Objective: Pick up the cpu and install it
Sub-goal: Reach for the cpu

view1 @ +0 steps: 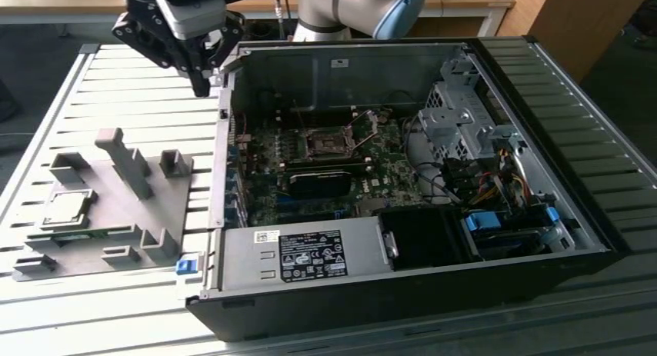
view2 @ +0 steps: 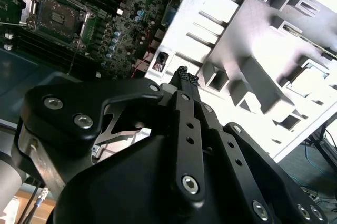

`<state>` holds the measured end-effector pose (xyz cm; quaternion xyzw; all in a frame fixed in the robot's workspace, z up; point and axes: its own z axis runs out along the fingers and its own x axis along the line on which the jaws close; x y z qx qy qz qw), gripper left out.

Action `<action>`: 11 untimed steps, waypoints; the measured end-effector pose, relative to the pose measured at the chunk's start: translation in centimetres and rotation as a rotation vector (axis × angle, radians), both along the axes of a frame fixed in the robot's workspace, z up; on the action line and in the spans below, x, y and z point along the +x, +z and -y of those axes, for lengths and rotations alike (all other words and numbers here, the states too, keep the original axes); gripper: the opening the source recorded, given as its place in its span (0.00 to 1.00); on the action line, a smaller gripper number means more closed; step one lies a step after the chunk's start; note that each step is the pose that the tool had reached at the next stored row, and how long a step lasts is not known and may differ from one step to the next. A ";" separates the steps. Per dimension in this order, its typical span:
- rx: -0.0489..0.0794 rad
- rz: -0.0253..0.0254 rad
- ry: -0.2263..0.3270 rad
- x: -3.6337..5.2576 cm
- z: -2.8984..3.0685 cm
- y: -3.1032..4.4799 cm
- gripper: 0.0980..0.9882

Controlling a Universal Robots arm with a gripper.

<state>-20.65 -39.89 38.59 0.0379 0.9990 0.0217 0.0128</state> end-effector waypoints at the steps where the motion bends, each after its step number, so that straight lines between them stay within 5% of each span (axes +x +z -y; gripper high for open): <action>1: 0.000 0.0000 0.000 -0.07 0.00 -0.01 0.01; 11: 0.000 -0.0002 0.000 -0.96 0.00 -0.11 0.01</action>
